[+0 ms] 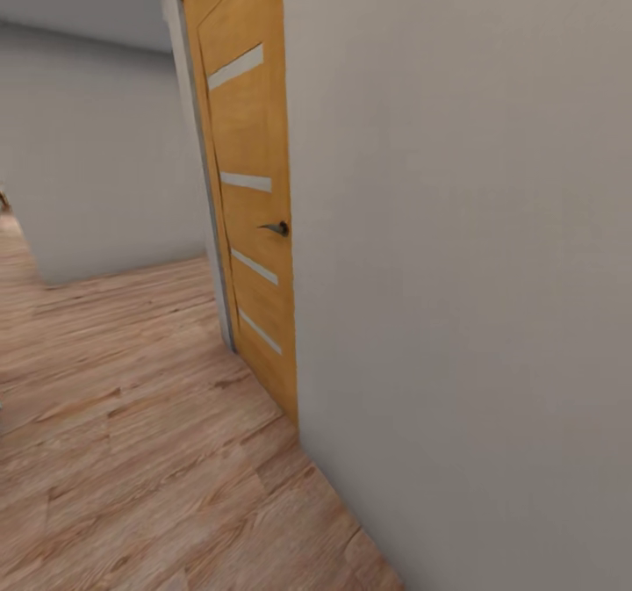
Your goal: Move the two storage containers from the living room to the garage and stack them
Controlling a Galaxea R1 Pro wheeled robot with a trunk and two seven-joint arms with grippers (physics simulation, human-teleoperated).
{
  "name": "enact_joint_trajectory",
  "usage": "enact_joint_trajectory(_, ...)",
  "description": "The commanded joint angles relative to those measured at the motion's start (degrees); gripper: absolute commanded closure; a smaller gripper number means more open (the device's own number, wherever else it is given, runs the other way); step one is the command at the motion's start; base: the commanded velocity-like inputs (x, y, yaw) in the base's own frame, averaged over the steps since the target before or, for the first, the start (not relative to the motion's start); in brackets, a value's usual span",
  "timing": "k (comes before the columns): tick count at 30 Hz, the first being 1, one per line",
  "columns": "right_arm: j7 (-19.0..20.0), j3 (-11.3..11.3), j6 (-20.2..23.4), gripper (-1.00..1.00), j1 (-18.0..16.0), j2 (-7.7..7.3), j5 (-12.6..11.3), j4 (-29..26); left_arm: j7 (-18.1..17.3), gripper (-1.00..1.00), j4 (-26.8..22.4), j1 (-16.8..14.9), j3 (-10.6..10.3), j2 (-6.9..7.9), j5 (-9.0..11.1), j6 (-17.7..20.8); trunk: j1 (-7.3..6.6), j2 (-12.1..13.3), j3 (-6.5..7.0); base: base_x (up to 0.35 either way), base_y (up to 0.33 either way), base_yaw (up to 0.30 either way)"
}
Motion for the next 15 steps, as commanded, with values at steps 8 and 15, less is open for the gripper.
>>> enact_joint_trajectory(8,-0.03,0.47,-0.37,-1.00,-0.06,0.03,-0.53,0.18,0.24,-1.00,-0.03,-0.04,-0.07,0.00,0.32,0.14,0.02,-0.03,-0.06,0.066,0.000,0.253)
enact_joint_trajectory(15,-0.03,0.47,-0.37,-1.00,-0.06,-0.04,-0.53,0.18,0.28,-1.00,-0.02,-0.04,-0.07,0.00,0.32,0.14,0.02,-0.03,-0.06,0.002,0.000,0.269)
